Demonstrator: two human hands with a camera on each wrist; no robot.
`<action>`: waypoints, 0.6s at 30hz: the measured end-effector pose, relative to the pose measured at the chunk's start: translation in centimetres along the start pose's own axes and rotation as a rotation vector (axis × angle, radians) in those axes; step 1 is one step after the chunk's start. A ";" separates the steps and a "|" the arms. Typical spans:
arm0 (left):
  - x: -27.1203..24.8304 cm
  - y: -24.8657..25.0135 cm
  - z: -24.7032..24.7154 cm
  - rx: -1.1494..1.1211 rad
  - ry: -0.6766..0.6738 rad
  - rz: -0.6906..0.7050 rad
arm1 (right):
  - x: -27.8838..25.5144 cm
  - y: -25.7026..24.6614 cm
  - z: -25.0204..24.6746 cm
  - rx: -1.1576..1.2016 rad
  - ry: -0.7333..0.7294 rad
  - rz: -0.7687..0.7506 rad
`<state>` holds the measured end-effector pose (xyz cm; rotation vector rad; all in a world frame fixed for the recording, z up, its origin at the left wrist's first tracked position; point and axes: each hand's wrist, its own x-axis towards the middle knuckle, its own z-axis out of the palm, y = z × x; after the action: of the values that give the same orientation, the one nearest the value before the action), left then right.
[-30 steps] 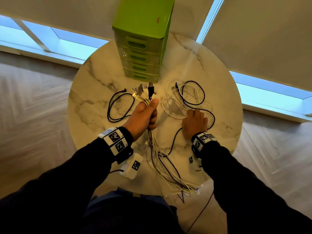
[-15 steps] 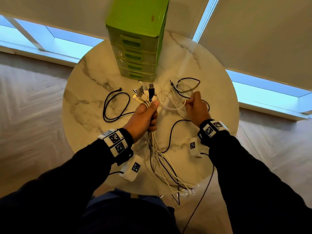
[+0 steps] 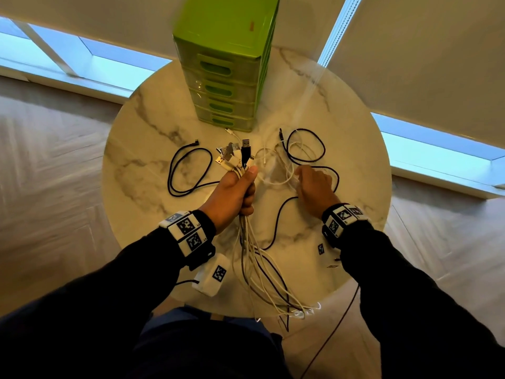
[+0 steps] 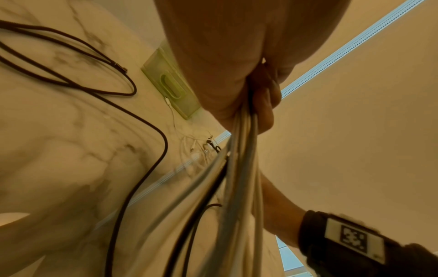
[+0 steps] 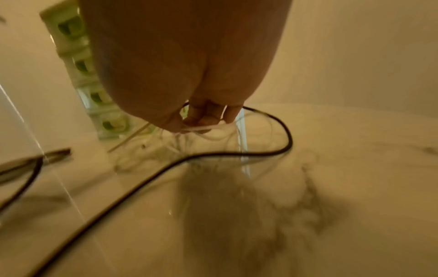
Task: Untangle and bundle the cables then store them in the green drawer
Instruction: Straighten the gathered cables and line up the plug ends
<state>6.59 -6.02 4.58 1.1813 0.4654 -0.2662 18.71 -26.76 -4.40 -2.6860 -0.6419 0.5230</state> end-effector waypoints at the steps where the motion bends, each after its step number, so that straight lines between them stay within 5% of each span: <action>1: 0.1 -0.1 0.0 -0.002 0.001 -0.001 | -0.2 -0.2 -1.0 0.131 0.027 -0.003; 9: 1.6 -0.7 2.1 -0.027 -0.019 -0.042 | -2.7 -4.0 -8.1 0.570 0.231 -0.164; 18: 1.9 -0.8 4.0 -0.214 0.004 -0.060 | -6.9 -6.9 -8.4 0.636 0.172 -0.172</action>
<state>8.77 -9.92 4.24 0.9604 0.5204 -0.2588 13.99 -26.22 7.51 -2.0302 -0.5380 0.3649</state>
